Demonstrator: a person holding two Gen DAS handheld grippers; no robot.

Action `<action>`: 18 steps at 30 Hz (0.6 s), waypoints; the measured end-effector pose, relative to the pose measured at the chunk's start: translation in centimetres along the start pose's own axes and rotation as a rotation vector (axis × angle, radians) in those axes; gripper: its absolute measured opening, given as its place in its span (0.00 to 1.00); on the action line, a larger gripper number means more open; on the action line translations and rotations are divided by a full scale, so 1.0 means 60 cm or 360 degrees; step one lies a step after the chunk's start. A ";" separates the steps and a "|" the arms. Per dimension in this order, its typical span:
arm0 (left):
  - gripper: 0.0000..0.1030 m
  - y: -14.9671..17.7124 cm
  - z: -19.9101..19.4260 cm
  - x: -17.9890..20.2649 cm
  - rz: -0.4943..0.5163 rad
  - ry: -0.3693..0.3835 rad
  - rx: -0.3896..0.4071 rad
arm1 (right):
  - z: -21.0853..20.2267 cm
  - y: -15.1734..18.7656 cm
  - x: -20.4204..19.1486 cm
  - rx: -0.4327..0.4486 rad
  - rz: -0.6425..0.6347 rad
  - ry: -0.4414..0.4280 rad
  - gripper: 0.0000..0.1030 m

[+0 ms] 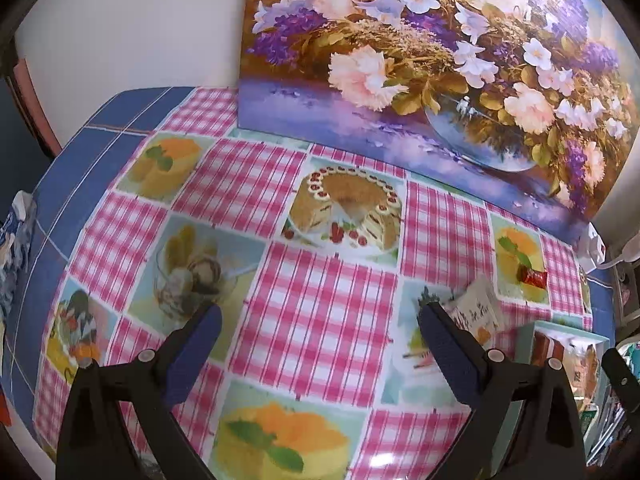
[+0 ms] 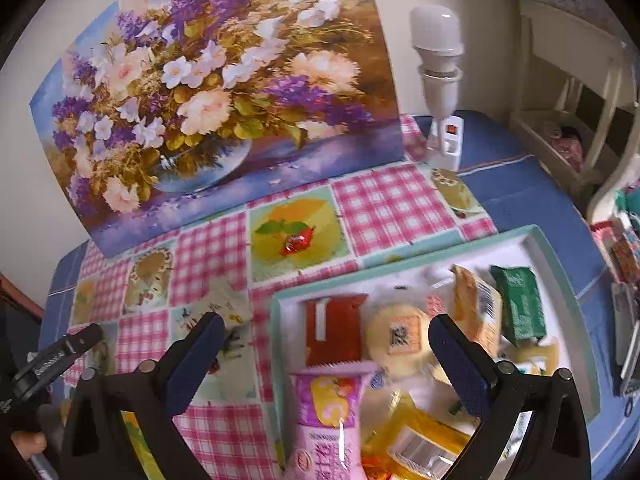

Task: Organize snacks
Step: 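Withdraw both grippers from the tray toward the white pastry pack and red candy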

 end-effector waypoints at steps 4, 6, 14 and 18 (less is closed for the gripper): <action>0.96 -0.006 0.016 0.014 0.0021 0.0013 -0.0008 | 0.022 -0.015 -0.004 -0.0043 -0.0047 0.0015 1.00; 0.96 -0.008 0.023 0.029 0.0039 0.0034 -0.0008 | 0.034 -0.022 -0.005 -0.0071 -0.0056 0.0004 1.00; 0.96 -0.010 0.050 0.093 0.0127 0.0127 -0.0016 | 0.088 -0.057 0.008 -0.0177 -0.0140 0.0116 1.00; 0.96 -0.009 0.065 0.117 0.0159 0.0173 -0.0031 | 0.107 -0.071 0.009 -0.0208 -0.0195 0.0148 1.00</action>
Point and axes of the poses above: each gripper's, at about its wrist camera, not at the fingertips, and z roughly the way its jaws point, x to its right, y to its underside, the point moved 7 cm from there along z, roughly the way its jaws point, and after that the axes turned 11 degrees about -y, right-handed, at the moved point
